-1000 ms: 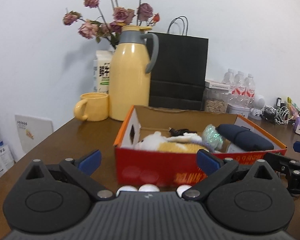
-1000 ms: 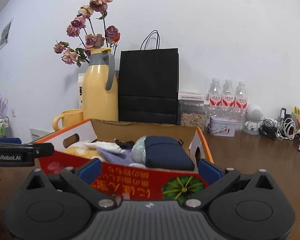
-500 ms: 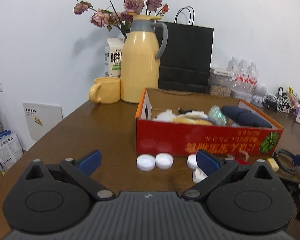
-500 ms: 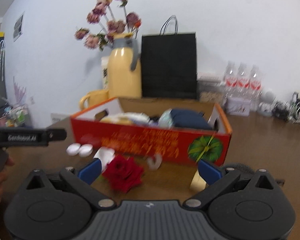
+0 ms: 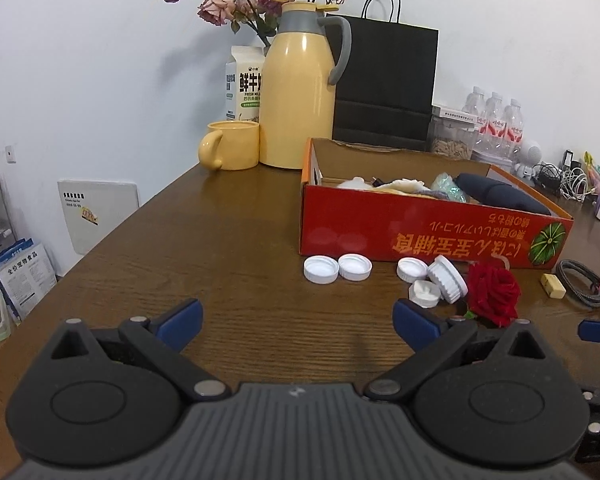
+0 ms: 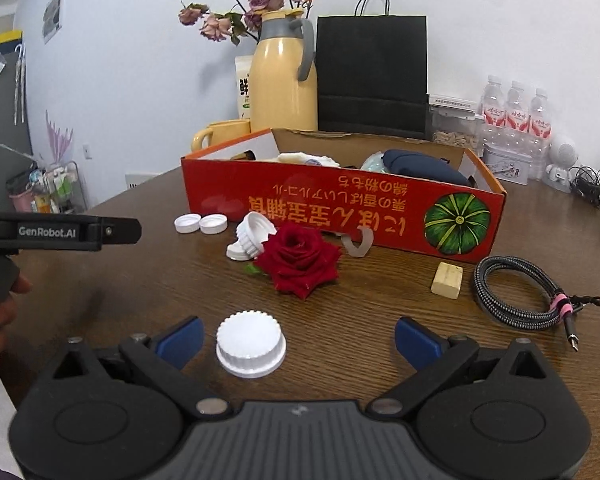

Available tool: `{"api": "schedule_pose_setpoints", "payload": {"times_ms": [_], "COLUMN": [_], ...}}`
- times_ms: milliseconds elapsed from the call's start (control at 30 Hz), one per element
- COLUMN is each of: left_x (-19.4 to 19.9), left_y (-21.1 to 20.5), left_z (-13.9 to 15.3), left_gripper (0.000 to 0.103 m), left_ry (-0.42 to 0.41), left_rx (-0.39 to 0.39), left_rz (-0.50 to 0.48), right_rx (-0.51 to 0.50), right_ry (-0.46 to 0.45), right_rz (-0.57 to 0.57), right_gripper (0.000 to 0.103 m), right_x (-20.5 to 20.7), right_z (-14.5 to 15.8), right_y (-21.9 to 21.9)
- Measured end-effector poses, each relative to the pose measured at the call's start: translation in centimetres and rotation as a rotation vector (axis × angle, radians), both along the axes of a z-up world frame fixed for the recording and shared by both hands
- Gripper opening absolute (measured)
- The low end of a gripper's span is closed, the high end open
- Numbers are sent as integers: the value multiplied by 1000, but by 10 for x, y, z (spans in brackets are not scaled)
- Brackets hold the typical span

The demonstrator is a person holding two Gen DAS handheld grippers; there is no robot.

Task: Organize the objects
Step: 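Move the right gripper back and grasp the white ridged bottle cap, then grasp a white bottle cap with the left gripper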

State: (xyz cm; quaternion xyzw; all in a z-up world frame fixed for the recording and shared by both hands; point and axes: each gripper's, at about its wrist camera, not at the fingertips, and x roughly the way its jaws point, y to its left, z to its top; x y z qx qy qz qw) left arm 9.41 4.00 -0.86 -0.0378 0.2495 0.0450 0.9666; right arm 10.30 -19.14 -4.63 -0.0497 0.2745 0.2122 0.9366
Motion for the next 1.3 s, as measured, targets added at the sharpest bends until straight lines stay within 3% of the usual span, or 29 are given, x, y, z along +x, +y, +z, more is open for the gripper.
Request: {"api": "schedule_pose_setpoints", "payload": {"times_ms": [167,433,700,933,1233,1300], "left_x": [-1,-1,9,30,87,96], "left_y": [0,3,4,4,-3,-4], "left_z": [0,-1,3,10,-8,-15], "left_gripper": [103,103,103,103,103,94], "left_ry": [2,2,6,11,136,172], "left_rx": [-1,0,27,69,160,170], "left_rz": [-3,0,1,-16,-47,-48], "right_rx": [-21,-21,-30,-9,-7,-4], "right_ry": [21,21,5,-41,-85,-92], "right_rz": [38,85,91,21,-68,-80], "right_gripper": [81,41,39,39,39,39], "right_x": [1,1,4,16,45,51], "right_z": [-3,-4,0,11,19,20], "right_y": [8,13,11,-5,-19,-20]}}
